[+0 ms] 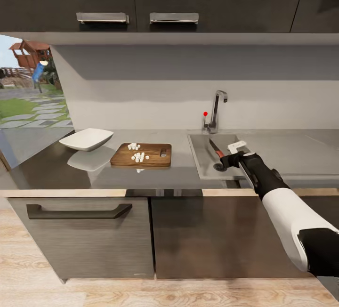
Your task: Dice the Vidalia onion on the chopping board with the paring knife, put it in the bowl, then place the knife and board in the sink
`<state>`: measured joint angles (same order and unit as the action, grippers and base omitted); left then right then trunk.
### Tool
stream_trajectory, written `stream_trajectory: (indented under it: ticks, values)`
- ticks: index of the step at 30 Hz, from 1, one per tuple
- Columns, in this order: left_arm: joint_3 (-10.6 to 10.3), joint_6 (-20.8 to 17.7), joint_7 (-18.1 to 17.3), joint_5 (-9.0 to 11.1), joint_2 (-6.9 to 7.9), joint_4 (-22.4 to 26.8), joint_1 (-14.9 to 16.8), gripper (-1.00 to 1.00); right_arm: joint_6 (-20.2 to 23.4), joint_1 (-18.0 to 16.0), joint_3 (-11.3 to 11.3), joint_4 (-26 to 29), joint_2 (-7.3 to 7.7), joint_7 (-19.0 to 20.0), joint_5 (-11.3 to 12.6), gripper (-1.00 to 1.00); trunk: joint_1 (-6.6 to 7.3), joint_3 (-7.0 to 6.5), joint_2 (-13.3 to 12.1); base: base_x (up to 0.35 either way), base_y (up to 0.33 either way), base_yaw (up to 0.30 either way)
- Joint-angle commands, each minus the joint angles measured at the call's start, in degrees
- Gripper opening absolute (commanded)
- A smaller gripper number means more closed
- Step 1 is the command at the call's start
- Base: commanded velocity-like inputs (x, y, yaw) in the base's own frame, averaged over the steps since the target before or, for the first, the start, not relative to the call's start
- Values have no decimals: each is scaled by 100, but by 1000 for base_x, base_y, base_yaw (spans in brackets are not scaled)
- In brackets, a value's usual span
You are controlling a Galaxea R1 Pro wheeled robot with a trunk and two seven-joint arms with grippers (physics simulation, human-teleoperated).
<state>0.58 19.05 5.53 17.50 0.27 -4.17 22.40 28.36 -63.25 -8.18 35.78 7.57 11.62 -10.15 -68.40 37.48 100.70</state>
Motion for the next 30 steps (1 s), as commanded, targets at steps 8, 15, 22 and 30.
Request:
stream_trajectory:
  ticks: [8, 15, 22, 30]
  values:
    - [4, 37, 1, 7, 8, -23, 10, 100, -40, -3, -17, -97, -148, -236, -58, -100, 1, 6, 3, 0, 0, 0]
    - [4, 37, 1, 8, 8, -22, 10, 100, -41, -3, -17, -98, -156, -239, -58, -100, 1, 6, 3, 0, 0, 0]
    - [4, 37, 1, 8, 8, -24, 10, 100, -41, -3, -17, -98, -221, -240, -134, 100, 1, 6, 3, 0, 0, 0]
    - [4, 37, 1, 8, 8, -25, 10, 100, -41, -3, -17, -98, -238, -239, -280, 100, 1, 6, 3, 0, 0, 0]
